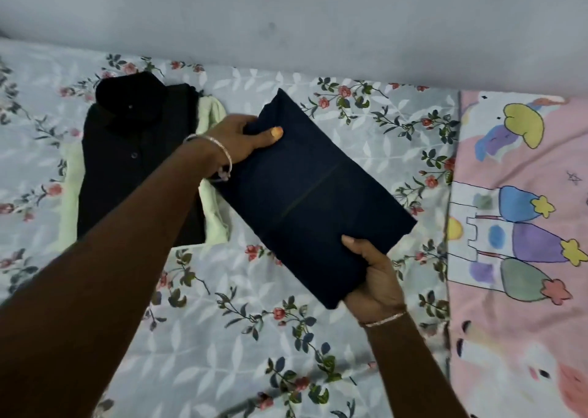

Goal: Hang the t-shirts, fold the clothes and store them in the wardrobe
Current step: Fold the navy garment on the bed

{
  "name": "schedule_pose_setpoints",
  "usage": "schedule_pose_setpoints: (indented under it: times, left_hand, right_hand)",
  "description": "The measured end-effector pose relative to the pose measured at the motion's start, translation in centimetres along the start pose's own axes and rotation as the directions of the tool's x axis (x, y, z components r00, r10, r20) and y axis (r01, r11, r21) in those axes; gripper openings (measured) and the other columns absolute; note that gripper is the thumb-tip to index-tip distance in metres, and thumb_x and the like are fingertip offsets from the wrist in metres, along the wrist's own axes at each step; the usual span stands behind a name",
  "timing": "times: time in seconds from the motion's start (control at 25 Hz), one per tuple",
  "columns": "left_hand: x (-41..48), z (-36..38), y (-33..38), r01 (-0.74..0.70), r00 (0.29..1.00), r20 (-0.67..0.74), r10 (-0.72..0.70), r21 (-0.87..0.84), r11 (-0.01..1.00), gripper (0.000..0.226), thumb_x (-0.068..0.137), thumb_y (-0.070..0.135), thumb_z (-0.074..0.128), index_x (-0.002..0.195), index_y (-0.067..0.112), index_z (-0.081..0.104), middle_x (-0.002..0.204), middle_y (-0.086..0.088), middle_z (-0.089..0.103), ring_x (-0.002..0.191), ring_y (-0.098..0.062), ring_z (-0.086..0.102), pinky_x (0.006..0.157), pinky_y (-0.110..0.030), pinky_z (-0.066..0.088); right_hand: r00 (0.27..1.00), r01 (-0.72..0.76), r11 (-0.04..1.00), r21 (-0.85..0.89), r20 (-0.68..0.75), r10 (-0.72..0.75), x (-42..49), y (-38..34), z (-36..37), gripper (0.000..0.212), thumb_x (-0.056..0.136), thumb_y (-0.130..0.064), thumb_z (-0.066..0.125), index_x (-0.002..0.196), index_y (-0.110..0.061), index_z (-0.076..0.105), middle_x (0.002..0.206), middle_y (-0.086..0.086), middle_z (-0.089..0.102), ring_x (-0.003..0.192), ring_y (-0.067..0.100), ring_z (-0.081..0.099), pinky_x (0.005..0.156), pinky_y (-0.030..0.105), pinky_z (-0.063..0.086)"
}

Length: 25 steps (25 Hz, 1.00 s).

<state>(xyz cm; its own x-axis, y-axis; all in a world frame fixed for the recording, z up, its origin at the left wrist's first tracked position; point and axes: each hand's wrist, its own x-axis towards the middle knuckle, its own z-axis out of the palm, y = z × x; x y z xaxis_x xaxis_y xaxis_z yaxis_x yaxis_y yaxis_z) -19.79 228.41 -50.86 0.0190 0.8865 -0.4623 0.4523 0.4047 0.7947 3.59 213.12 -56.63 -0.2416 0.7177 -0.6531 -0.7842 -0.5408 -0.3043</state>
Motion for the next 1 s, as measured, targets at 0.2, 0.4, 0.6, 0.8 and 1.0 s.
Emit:
schedule_pose_setpoints:
  times: [0.2,0.4,0.6,0.8,1.0]
  left_hand:
    - [5.7,-4.0,2.7,-0.197,0.976,0.163,0.146,0.363,0.911,0.049,0.083,0.063,0.066,0.113,0.025,0.069,0.106,0.004,0.072,0.095,-0.016,0.070,0.092,-0.038,0.055]
    - [8.3,-1.9,-0.2,-0.225,0.971,0.081,0.224,0.615,0.756,0.049,0.087,0.060,0.063,0.120,0.024,0.059,0.118,0.001,0.066,0.104,-0.022,0.062,0.089,-0.035,0.046]
    - [2.7,6.9,-4.9,-0.111,0.750,-0.381,0.540,0.732,0.672,0.060,0.100,0.050,0.038,0.151,0.020,0.034,0.164,-0.007,0.019,0.150,-0.028,0.020,0.120,-0.050,0.018]
    - [3.4,9.5,-8.2,-0.249,0.848,-0.082,0.523,0.810,0.531,0.072,0.098,0.065,0.026,0.159,0.030,0.011,0.167,-0.003,0.003,0.154,-0.027,-0.004,0.120,-0.057,0.000]
    - [6.0,7.7,-6.8,-0.356,0.893,0.112,0.436,0.769,0.531,0.071,0.095,0.070,0.026,0.157,0.036,0.018,0.167,0.001,0.004,0.153,-0.020,-0.009,0.118,-0.055,-0.016]
  right_hand:
    - [0.998,0.064,0.964,0.259,-0.036,-0.057,4.7,5.9,3.0,0.057,0.079,0.004,0.059,0.134,-0.013,0.062,0.133,0.019,0.063,0.120,0.044,0.061,0.095,0.068,0.046]
    - [0.987,0.127,0.946,0.297,-0.131,-0.092,7.6,9.7,2.9,0.057,0.071,0.003,0.077,0.125,-0.013,0.070,0.134,0.019,0.063,0.128,0.043,0.055,0.108,0.068,0.036]
    - [0.984,0.138,0.963,0.233,-0.145,-0.106,8.7,10.0,2.0,0.043,0.088,-0.007,0.059,0.130,-0.012,0.066,0.133,0.017,0.064,0.122,0.039,0.060,0.105,0.062,0.043]
    - [0.967,0.204,0.968,0.143,-0.183,-0.177,8.9,10.2,2.5,0.033,0.090,-0.012,0.055,0.113,-0.017,0.077,0.121,0.010,0.071,0.107,0.028,0.071,0.088,0.050,0.058]
    - [0.788,0.320,0.931,-0.178,-0.496,-0.365,8.0,11.6,4.1,0.049,0.086,-0.020,0.073,0.132,-0.020,0.055,0.127,0.006,0.066,0.115,0.028,0.065,0.102,0.051,0.051]
